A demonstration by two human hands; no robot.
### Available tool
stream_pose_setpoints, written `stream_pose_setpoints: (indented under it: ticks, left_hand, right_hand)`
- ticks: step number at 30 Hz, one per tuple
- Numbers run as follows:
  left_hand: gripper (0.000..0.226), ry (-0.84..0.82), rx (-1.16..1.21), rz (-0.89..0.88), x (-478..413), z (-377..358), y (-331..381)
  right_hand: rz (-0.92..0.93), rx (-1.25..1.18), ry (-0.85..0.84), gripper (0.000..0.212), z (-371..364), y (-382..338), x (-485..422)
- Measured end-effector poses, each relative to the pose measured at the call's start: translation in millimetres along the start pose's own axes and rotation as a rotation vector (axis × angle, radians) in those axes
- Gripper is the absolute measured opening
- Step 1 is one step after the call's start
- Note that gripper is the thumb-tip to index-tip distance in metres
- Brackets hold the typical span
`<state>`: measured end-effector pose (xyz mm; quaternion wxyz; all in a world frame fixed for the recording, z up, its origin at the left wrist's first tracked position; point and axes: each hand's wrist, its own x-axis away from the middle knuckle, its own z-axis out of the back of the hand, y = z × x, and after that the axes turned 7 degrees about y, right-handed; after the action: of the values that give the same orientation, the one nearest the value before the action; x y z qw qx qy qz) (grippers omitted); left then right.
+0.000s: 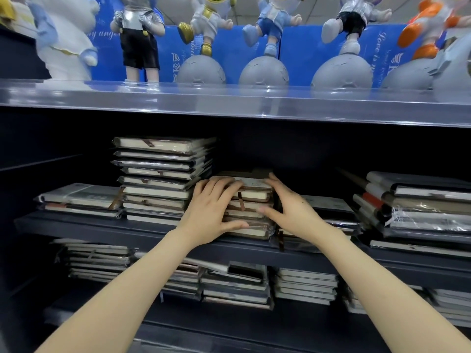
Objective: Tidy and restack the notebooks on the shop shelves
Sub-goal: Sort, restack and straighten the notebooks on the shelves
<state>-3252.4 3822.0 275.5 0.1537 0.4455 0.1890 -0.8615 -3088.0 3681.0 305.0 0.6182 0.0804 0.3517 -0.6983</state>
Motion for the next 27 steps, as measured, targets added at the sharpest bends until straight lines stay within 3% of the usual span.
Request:
stream_pose_setpoints:
  ticks: [4,10,18,27]
  left_hand:
    - [0.097,-0.038,0.005,0.074,14.4,4.1,-1.4]
    - [0.088,-0.004,0.039,0.144,21.6,7.2,-0.9]
    - [0.087,0.021,0.068,0.306,20.1,12.6,15.2]
    - [0.107,-0.065,0.61,0.67,21.2,17.5,10.1]
  right_hand:
    - [-0.083,0.159,-0.065,0.095,7.7,6.4,-4.9]
    - [-0.165,-0.132,-0.252,0.113,11.4,10.0,-23.5]
    - [-0.08,0.003,-0.098,0.09,-0.6,6.0,-19.2]
    - [-0.079,0.013,-0.052,0.083,-2.9,-0.3,-16.3]
